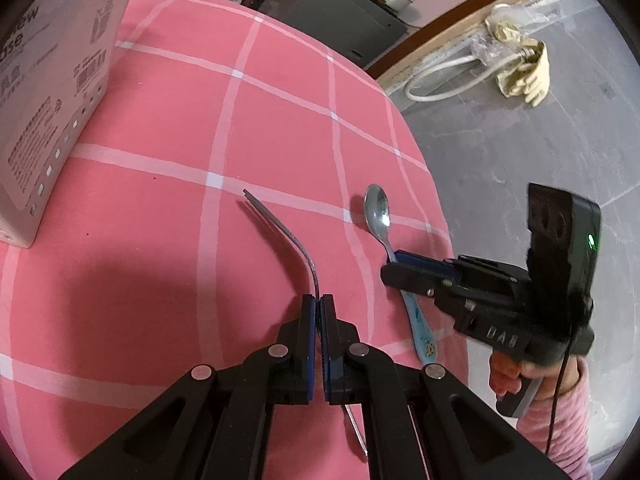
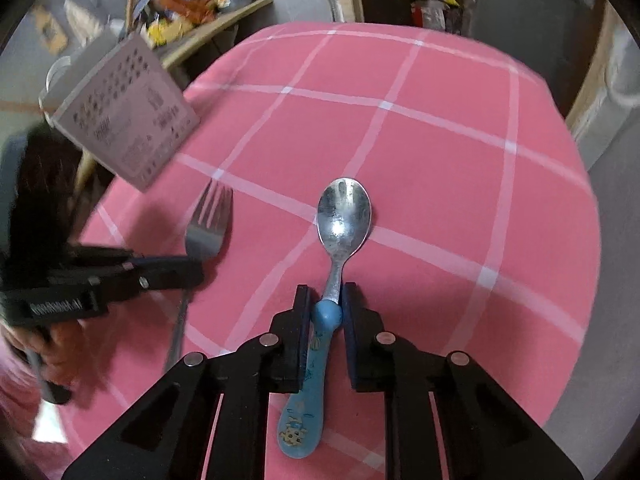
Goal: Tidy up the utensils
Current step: 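Lift the fork and blue-handled spoon and carry them over the caddy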
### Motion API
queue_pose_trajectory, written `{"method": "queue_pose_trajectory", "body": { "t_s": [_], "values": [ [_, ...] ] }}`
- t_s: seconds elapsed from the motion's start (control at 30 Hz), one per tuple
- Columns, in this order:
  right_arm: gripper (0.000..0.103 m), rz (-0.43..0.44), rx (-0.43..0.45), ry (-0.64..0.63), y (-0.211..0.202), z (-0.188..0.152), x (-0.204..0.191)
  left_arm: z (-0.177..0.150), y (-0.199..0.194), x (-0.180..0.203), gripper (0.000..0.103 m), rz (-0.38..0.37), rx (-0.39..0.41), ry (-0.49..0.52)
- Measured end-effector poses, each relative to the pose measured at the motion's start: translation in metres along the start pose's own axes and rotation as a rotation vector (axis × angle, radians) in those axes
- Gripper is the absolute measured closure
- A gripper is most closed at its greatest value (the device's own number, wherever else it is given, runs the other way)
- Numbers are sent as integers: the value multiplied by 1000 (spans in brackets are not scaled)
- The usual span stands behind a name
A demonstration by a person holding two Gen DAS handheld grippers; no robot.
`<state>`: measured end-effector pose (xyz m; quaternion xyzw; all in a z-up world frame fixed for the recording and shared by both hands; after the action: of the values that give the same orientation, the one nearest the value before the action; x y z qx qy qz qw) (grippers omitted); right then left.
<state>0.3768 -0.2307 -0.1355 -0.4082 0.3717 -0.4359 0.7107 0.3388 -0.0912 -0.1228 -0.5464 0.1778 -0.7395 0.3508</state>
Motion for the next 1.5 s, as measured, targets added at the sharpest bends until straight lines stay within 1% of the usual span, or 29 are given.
{"method": "queue_pose_trajectory", "body": {
  "t_s": [0.07, 0.1, 0.2, 0.27, 0.33, 0.43, 0.57, 0.7, 0.73, 0.8, 0.83, 1.03, 1.13, 1.33, 1.43, 1.5],
  "values": [
    [89, 69, 16, 57, -1, -7, 7, -2, -1, 7, 100, 2, -5, 37],
    [89, 88, 27, 67, -1, -11, 8, -4, -2, 10, 100, 2, -6, 58],
    [89, 126, 108, 88, -10, -26, 8, -8, -8, 19, 100, -2, 5, 104],
    [89, 150, 165, 113, -14, -33, 10, -11, -17, 26, 100, -8, 29, 137],
    [89, 156, 248, 129, -23, -43, 10, -12, -26, 32, 100, -9, 59, 167],
    [89, 164, 354, 125, -35, -49, 2, -13, -43, 43, 100, -9, 120, 227],
    [89, 197, 429, 129, -50, -52, 1, -15, -64, 55, 100, 6, 177, 283],
    [89, 269, 529, 159, -70, -47, 3, -14, -86, 64, 100, 11, 230, 323],
    [89, 292, 573, 169, -77, -44, 3, -12, -93, 67, 100, 8, 246, 328],
    [89, 317, 622, 184, -81, -37, -5, -8, -100, 74, 100, 5, 270, 332],
    [89, 334, 663, 189, -88, -31, -6, -5, -108, 76, 100, 7, 288, 337],
    [89, 401, 796, 194, -109, 3, -20, 14, -146, 90, 100, 15, 381, 359],
    [89, 430, 857, 196, -117, 25, -34, 25, -172, 93, 100, 23, 438, 365],
    [89, 451, 962, 174, -126, 65, -68, 54, -221, 93, 100, 79, 552, 369],
    [89, 472, 1010, 168, -128, 83, -86, 66, -240, 89, 100, 119, 608, 364],
    [89, 465, 1041, 153, -131, 91, -99, 76, -254, 85, 100, 149, 654, 360]
  ]
}}
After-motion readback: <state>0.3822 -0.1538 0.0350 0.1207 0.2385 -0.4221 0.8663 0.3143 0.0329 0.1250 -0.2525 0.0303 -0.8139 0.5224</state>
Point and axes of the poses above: each gripper's, at about its wrist camera, not at the fingertips, and y roughly the way its jaws point, x to its right, z to its top, the point moved 4 cm from there along y, roughly the way its jaws point, and after that the axes turned 6 degrees about -z, right-handed, at the moved point
